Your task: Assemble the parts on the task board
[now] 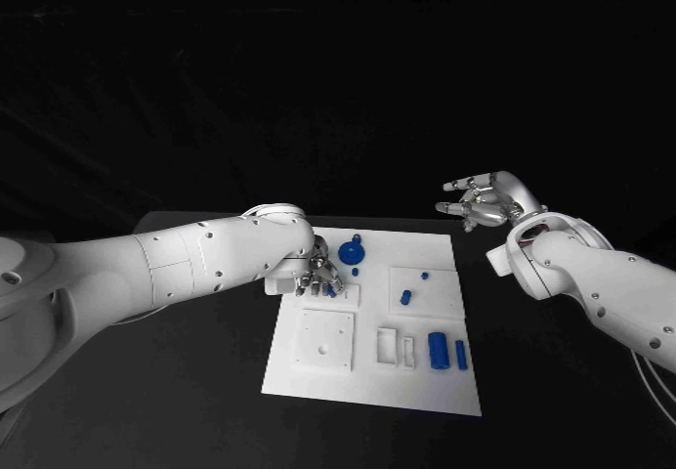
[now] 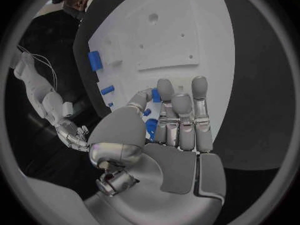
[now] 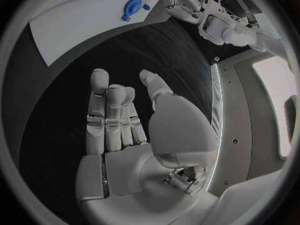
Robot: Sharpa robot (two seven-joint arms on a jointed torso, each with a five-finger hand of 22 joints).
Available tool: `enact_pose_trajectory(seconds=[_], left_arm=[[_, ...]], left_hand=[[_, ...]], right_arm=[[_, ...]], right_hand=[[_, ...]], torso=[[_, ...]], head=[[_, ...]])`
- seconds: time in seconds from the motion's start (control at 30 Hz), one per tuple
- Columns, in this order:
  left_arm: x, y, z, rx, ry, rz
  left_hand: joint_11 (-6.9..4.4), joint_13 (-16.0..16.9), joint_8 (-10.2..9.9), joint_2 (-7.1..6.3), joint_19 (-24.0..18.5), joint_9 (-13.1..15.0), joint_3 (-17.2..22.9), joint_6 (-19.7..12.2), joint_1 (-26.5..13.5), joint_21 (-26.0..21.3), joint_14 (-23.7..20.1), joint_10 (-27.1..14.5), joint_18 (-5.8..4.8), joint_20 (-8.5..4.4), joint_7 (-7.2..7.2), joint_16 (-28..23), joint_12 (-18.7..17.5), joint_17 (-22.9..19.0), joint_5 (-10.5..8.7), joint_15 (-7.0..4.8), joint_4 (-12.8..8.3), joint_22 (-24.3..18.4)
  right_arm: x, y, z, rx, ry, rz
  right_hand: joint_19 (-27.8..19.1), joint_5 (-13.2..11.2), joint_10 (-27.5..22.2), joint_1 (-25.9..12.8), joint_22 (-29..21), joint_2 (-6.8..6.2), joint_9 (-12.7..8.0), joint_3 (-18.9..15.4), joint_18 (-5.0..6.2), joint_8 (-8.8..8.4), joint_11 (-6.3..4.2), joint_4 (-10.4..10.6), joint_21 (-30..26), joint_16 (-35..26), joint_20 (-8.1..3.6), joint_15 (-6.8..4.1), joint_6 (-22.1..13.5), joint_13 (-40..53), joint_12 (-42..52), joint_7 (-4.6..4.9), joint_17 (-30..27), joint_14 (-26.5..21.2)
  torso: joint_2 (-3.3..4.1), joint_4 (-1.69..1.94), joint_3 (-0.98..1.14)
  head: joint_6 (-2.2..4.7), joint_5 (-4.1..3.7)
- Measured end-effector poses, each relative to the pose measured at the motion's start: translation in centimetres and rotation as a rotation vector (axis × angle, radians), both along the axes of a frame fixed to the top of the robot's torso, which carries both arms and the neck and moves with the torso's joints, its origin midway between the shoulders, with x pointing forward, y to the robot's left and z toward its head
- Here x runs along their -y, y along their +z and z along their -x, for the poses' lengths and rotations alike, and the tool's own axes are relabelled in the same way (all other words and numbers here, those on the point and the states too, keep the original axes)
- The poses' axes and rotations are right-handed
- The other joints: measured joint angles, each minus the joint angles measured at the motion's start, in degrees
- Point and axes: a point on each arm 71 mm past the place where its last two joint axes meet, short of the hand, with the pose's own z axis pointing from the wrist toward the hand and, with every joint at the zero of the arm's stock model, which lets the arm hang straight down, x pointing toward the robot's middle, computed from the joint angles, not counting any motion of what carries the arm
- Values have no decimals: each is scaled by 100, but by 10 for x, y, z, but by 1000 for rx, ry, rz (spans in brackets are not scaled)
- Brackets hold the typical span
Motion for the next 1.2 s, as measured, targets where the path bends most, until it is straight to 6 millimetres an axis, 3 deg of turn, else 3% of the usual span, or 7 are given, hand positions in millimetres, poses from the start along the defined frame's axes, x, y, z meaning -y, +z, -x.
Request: enact_pose_trajectory(seconds=[0.27,1.2], left_arm=[[0,-1,1,0,-6,0],[2,-3,0,4,-24,-11]], left_hand=[[1,-1,0,0,61,-16,-3,1,0,-103,0,0,1,1,-1,0,0,6,0,0,-3,128],[6,4,17,-22,101,-25,-12,4,22,-291,0,14,1,0,-4,-24,0,10,-11,2,-12,328]], right_arm=[[0,0,0,-3,1,1],[-1,-1,-1,-11,7,1]], right_hand=[[0,0,2,0,0,0,0,0,53,0,2,0,0,0,0,0,0,1,0,0,0,0],[0,12,10,1,1,-1,0,-15,53,0,9,-15,0,0,0,0,-2,-4,0,-2,-2,0]], torso=[[2,0,0],[-1,-2,1]], head=[[-19,-8],[-34,-7]])
